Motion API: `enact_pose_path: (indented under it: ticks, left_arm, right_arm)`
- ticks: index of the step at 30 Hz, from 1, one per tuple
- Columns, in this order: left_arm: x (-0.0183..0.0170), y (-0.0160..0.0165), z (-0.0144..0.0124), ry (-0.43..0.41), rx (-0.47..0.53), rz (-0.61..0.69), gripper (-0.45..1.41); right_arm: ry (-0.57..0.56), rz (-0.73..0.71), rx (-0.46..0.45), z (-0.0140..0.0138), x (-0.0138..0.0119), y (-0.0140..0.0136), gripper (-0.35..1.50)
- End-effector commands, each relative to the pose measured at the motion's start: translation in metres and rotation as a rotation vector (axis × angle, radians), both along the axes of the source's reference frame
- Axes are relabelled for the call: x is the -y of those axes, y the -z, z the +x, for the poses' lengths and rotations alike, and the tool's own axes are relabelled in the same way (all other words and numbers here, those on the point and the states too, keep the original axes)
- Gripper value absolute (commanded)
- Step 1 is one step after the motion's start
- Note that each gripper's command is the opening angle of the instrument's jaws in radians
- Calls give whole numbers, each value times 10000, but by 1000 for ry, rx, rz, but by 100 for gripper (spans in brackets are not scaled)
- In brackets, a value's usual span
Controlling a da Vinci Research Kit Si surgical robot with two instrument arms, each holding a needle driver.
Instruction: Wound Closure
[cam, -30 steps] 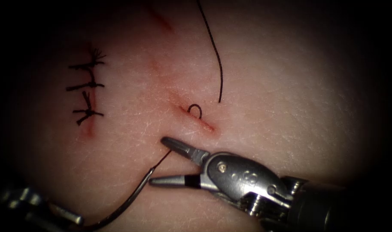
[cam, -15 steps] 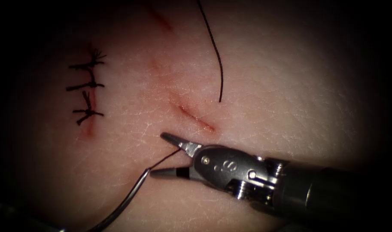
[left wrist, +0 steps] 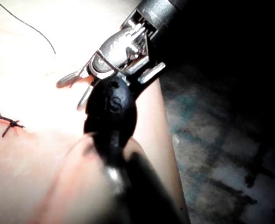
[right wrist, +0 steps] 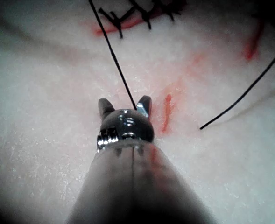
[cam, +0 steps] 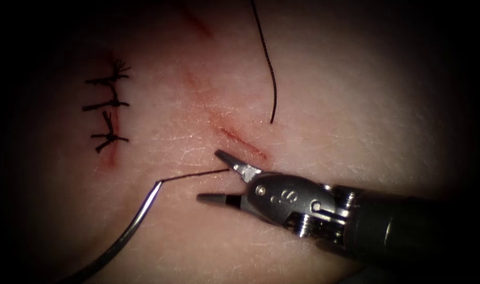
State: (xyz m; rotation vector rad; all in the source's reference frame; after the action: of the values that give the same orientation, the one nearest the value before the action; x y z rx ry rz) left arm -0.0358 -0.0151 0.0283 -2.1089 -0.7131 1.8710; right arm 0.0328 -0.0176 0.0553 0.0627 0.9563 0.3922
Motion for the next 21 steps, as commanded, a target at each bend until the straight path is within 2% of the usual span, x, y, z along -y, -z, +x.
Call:
enact_pose_path:
  ticks: [1,5,7,8,9,10,11,18,21]
  left_arm:
    - [0,-3,-7,1,0,-5,-45]
    - [4,-1,-7,8,-1,-5,-45]
    - [6,1,-7,9,-3,-5,-45]
    - [7,2,-7,11,-4,-11,-45]
    - [8,3,-7,13,-7,-11,-45]
    - [8,4,-7,14,-7,-10,-45]
    - [8,5,-7,13,-5,-15,-45]
    - [5,9,-7,41,13,-40,-45]
    - [0,6,-11,107,-15,-62,-45]
  right_arm:
    - [1,0,-3,8,2,-4,108]
    - [0,-2,-1,8,1,-6,101]
    - [-3,-4,-3,7,1,-8,88]
    - [3,-2,-5,7,1,-9,64]
    - [9,0,-7,7,2,-9,32]
    - [13,1,-11,7,3,-10,-11]
    - [18,3,-16,7,3,-10,-35]
    - [26,7,-25,0,11,0,-35]
    - [21,17,-32,-1,19,12,-35]
